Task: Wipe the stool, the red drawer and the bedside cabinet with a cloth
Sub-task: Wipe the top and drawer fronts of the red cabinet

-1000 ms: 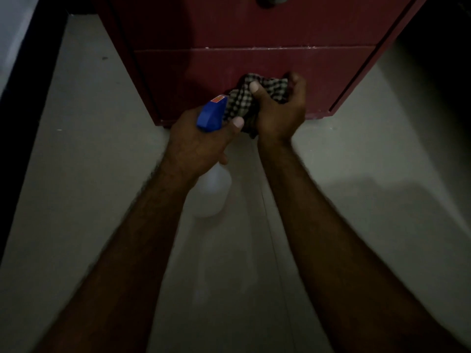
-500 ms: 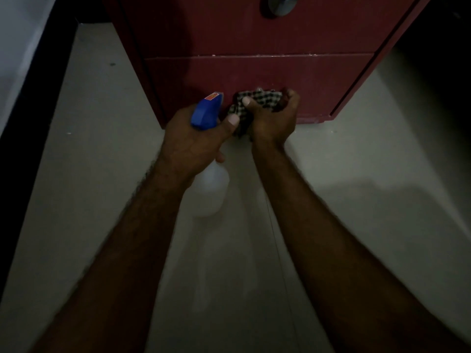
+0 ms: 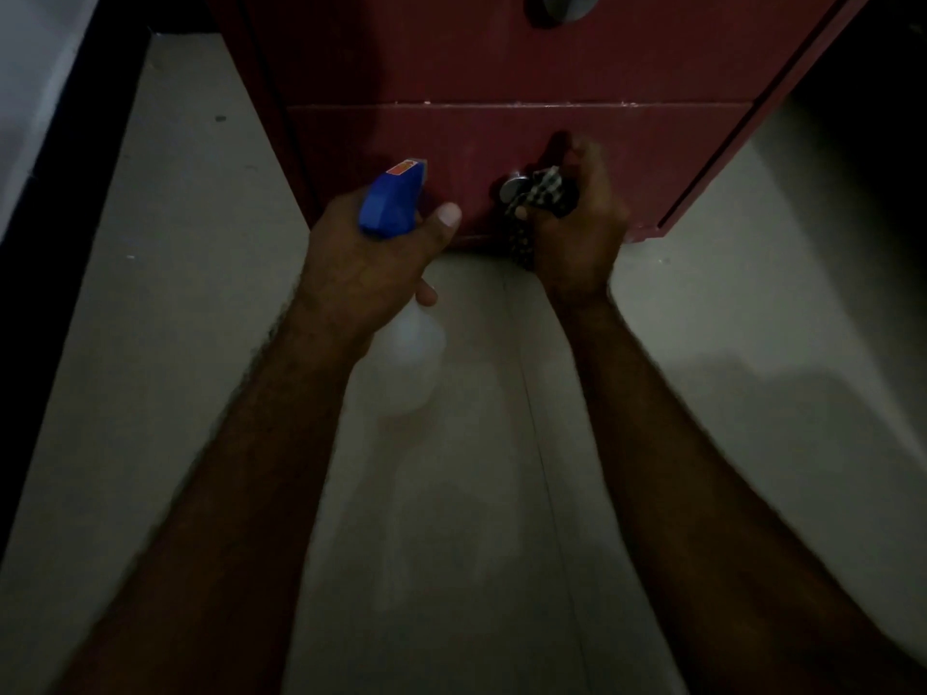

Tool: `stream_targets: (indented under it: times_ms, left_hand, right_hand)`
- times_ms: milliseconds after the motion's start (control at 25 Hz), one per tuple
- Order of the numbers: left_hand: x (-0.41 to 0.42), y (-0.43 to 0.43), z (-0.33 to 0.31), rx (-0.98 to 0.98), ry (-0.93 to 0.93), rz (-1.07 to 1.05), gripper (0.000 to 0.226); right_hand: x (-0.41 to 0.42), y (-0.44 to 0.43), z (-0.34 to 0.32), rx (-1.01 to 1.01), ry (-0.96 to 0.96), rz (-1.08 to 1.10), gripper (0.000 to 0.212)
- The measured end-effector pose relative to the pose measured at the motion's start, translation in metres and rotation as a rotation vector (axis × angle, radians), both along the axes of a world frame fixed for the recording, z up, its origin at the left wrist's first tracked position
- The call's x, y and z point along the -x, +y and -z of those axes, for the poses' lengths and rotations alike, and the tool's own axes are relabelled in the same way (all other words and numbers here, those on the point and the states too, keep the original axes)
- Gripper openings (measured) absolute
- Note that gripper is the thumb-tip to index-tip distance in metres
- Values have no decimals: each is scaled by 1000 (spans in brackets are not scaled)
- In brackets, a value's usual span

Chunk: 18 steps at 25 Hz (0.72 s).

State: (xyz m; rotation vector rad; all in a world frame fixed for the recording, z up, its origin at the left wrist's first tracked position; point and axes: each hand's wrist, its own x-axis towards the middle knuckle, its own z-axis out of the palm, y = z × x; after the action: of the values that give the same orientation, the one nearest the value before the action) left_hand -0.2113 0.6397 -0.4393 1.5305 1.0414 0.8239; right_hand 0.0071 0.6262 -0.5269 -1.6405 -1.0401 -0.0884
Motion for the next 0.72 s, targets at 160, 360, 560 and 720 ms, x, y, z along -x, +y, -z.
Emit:
stream_targets:
  times_ms: [160, 360, 560, 720]
  left_hand:
    - [-4, 1, 1, -11, -25, 5, 21]
    - [-11, 2, 6, 16, -39, -6, 20]
    - [-11, 3, 7, 7, -6, -32, 27]
    - [-11, 2, 2, 6, -10, -38, 22]
  right_hand:
    - [-2, 9, -18, -2, -220, -168, 59]
    - [-10, 4, -14, 59, -208, -153, 66]
    - [-12, 1, -10, 27, -169, -186, 70]
    - [-21, 0, -10, -73, -246, -118, 57]
